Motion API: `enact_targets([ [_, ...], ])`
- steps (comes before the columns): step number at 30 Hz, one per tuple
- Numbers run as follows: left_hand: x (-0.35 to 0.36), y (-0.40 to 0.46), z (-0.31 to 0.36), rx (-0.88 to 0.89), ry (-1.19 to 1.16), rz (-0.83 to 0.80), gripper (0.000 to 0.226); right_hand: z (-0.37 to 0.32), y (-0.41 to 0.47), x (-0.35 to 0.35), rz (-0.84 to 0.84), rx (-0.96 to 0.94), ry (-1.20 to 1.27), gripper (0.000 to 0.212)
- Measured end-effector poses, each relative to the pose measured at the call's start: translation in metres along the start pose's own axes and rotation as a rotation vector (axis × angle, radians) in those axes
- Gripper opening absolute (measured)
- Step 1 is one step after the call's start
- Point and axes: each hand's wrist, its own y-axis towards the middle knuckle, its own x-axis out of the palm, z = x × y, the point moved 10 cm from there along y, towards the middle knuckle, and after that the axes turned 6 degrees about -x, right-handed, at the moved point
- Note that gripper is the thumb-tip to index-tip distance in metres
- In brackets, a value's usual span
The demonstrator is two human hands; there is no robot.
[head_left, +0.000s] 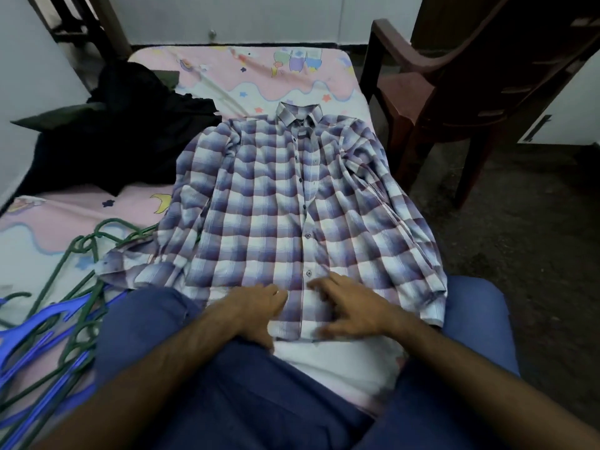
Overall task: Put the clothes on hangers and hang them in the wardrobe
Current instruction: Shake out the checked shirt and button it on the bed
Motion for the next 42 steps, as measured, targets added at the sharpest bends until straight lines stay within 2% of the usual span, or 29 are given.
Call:
enact_targets([
  [2, 0.004, -0.007, 0.009, -0.027, 0.159, 0.053, 0.064, -0.009, -0.015, 0.015, -0.087, -0.035, -0.199, 0.101],
  [4, 0.002, -0.007, 0.02, -0.05, 0.233, 0.094, 0.062, -0.018, -0.023, 0.022, -0.119, -0.023, -0.339, 0.098],
  [6, -0.003, -0.005, 0.027, -0.072, 0.257, 0.133, 0.05, -0.027, -0.021, 0.018, -0.052, -0.01, -0.392, 0.079],
  [9, -0.014, -0.002, 0.026, -0.078, 0.363, 0.249, 0.026, -0.033, -0.011, 0.008, 0.034, -0.008, -0.344, 0.044],
  [11, -0.021, -0.001, 0.022, -0.086, 0.345, 0.274, 0.022, -0.027, -0.006, 0.004, 0.031, 0.034, -0.248, 0.034],
  [13, -0.024, -0.002, 0.02, -0.097, 0.214, 0.195, 0.024, -0.025, -0.004, 0.001, 0.006, 0.071, -0.142, 0.023],
  [17, -0.005, -0.001, 0.029, -0.098, 0.004, -0.152, 0.032, -0.032, -0.007, 0.015, -0.162, 0.097, 0.0, 0.02],
  [22, 0.033, -0.002, 0.05, -0.046, -0.061, -0.452, 0.032, -0.04, -0.022, 0.052, -0.406, 0.066, 0.113, 0.019],
  [26, 0.033, 0.0, 0.039, -0.074, -0.352, -0.6, 0.026, -0.035, -0.025, 0.063, -0.687, 0.165, 0.519, 0.024],
  [27, 0.02, 0.007, 0.031, -0.066, -0.437, -0.558, 0.025, -0.024, -0.014, 0.051, -0.657, 0.187, 0.563, 0.023],
  [28, 0.002, 0.019, 0.019, -0.048, -0.486, -0.446, 0.024, -0.009, 0.003, 0.031, -0.544, 0.211, 0.567, 0.021],
  [31, -0.075, 0.051, -0.033, -0.081, -0.495, 0.151, 0.011, 0.048, 0.055, -0.046, 0.038, 0.333, 0.526, 0.011],
  [33, -0.1, 0.062, -0.06, -0.145, -0.715, 0.409, 0.011, 0.066, 0.075, -0.076, 0.316, 0.405, 0.597, 0.011],
  [34, -0.102, 0.068, -0.069, -0.169, -0.835, 0.472, 0.014, 0.072, 0.087, -0.08, 0.379, 0.436, 0.641, 0.017],
  [36, -0.1, 0.081, -0.077, -0.19, -0.94, 0.547, 0.018, 0.081, 0.105, -0.075, 0.392, 0.471, 0.654, 0.024],
  [39, -0.097, 0.094, -0.078, -0.196, -0.89, 0.612, 0.022, 0.096, 0.112, -0.064, 0.42, 0.477, 0.614, 0.017],
  [42, -0.102, 0.104, -0.075, -0.158, -0.761, 0.604, 0.032, 0.109, 0.103, -0.058, 0.529, 0.446, 0.735, 0.021],
])
